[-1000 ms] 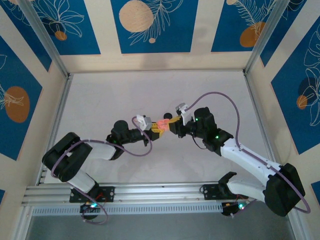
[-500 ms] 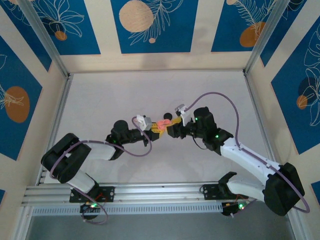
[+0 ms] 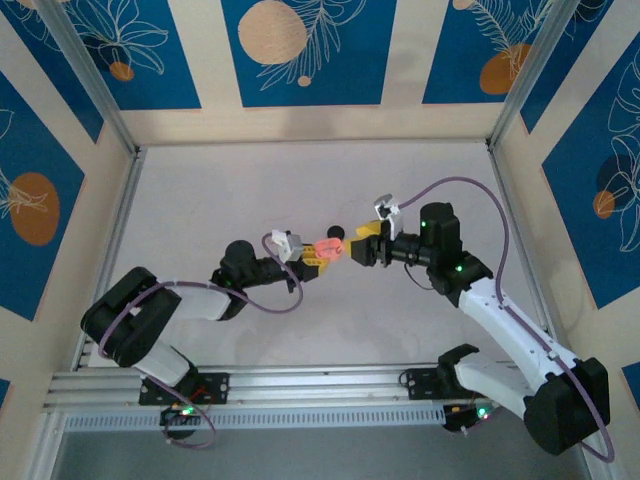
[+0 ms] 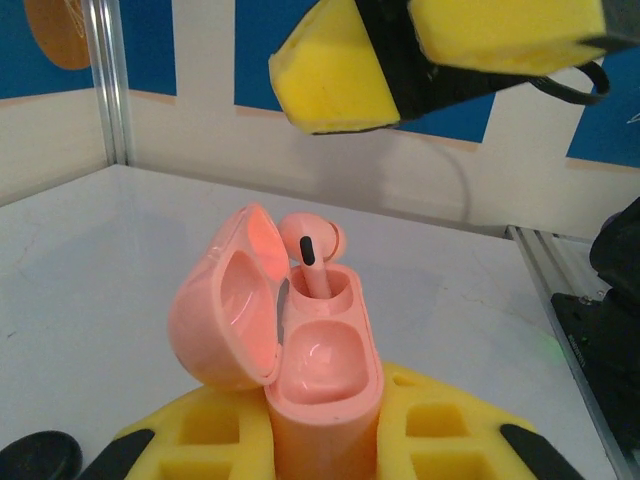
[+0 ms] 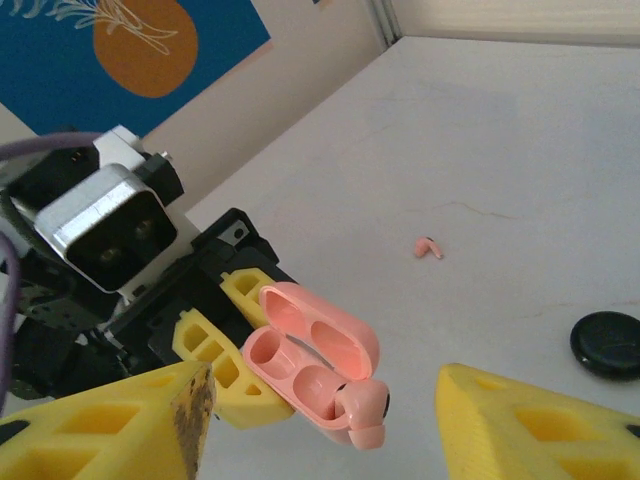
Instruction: Insert the wireless bluetooth earbuds into the charging case
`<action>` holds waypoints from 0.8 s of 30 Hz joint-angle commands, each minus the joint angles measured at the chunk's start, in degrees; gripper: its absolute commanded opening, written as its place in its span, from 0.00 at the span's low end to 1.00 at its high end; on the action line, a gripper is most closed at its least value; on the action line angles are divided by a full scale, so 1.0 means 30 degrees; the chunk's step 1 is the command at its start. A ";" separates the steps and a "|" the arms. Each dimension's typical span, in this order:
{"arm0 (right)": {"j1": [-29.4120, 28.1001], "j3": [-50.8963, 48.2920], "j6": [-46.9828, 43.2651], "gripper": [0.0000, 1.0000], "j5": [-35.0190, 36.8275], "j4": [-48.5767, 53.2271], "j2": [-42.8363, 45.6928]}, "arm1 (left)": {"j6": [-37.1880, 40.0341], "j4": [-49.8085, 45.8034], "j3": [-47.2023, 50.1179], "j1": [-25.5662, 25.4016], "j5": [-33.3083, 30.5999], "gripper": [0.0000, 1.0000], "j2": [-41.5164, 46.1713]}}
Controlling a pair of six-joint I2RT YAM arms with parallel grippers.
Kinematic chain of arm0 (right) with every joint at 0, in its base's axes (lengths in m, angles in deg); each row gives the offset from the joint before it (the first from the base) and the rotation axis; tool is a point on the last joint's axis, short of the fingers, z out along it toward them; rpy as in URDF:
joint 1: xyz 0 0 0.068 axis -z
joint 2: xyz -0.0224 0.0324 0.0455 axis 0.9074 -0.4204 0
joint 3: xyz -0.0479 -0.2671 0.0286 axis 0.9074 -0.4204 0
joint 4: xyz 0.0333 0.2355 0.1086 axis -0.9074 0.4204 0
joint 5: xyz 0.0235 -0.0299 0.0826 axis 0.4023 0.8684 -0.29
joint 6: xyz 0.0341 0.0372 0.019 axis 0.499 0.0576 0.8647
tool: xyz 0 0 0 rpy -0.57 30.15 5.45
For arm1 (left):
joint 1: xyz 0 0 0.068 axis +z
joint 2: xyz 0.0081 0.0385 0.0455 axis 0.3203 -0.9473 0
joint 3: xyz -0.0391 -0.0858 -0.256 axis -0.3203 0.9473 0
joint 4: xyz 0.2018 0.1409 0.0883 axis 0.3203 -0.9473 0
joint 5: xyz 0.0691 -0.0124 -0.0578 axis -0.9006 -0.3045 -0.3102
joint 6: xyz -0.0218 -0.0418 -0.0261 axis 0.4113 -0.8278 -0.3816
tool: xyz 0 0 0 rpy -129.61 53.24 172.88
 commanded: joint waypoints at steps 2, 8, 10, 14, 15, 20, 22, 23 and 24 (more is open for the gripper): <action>0.1098 0.1050 0.0313 0.57 -0.3611 0.1698 -0.1332 | -0.0052 0.1413 -0.0123 -0.0093 0.0932 0.11 0.0274; 0.1682 0.1424 0.0718 0.47 -0.5988 0.1661 -0.3353 | -0.0184 0.1567 -0.0182 -0.0108 0.1031 0.11 0.0207; 0.1703 0.1440 0.0753 0.43 -0.6321 0.1642 -0.3658 | -0.0161 0.1566 -0.0150 -0.0114 0.1029 0.11 0.0258; 0.1720 0.1376 0.0806 0.37 -0.6807 0.1587 -0.3846 | -0.0066 0.1361 -0.0098 -0.0097 0.0944 0.11 0.0384; 0.1743 0.1362 0.0831 0.36 -0.6892 0.1609 -0.3875 | -0.0040 0.1306 -0.0094 -0.0109 0.0940 0.11 0.0397; 0.1728 0.1263 0.0867 0.31 -0.7196 0.1609 -0.4020 | -0.0038 0.1318 -0.0065 -0.0098 0.0911 0.11 0.0346; 0.1719 0.1258 0.0907 0.29 -0.7240 0.1645 -0.4115 | -0.0038 0.1325 -0.0064 -0.0114 0.0911 0.11 0.0350; 0.1714 0.1272 0.0903 0.29 -0.7282 0.1657 -0.4154 | -0.0038 0.1320 -0.0057 -0.0114 0.0896 0.11 0.0351; 0.1714 0.1265 0.0896 0.28 -0.7297 0.1644 -0.4226 | -0.0030 0.1304 -0.0050 -0.0109 0.0882 0.11 0.0383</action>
